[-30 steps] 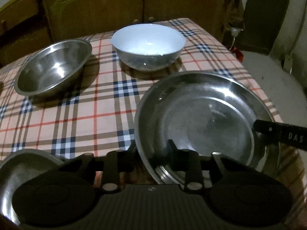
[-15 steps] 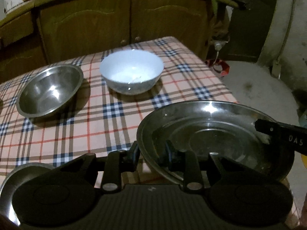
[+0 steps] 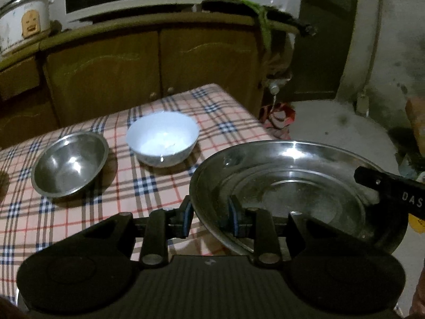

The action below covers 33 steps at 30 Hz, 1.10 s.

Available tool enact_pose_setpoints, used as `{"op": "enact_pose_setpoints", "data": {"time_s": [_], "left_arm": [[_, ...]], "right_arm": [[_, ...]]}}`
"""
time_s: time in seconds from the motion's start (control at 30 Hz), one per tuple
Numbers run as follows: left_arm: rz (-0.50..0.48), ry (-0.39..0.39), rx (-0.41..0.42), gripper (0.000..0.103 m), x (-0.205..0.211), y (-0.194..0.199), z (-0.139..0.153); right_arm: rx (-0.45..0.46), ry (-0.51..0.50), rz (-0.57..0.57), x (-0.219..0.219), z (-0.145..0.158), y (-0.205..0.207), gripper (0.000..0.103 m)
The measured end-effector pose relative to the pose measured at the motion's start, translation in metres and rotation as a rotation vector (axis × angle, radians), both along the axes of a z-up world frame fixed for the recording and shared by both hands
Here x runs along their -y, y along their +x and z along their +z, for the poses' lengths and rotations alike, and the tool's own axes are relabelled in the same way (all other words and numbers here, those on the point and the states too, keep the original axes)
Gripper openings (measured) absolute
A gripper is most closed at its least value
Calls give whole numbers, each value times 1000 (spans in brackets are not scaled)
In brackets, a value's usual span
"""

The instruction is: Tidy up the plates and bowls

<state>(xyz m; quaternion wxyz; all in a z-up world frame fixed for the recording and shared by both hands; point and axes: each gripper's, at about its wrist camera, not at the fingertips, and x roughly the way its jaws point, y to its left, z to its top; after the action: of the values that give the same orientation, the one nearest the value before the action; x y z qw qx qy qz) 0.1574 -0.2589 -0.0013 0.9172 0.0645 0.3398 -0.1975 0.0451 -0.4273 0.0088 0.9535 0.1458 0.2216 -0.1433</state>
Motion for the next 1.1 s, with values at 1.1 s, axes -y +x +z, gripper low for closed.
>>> {"op": "enact_pose_setpoints", "data": {"time_s": [1.1], "left_arm": [[-84, -73, 154, 28, -17, -67, 70]], "right_arm": [[169, -105, -92, -42, 79, -101, 29]]}}
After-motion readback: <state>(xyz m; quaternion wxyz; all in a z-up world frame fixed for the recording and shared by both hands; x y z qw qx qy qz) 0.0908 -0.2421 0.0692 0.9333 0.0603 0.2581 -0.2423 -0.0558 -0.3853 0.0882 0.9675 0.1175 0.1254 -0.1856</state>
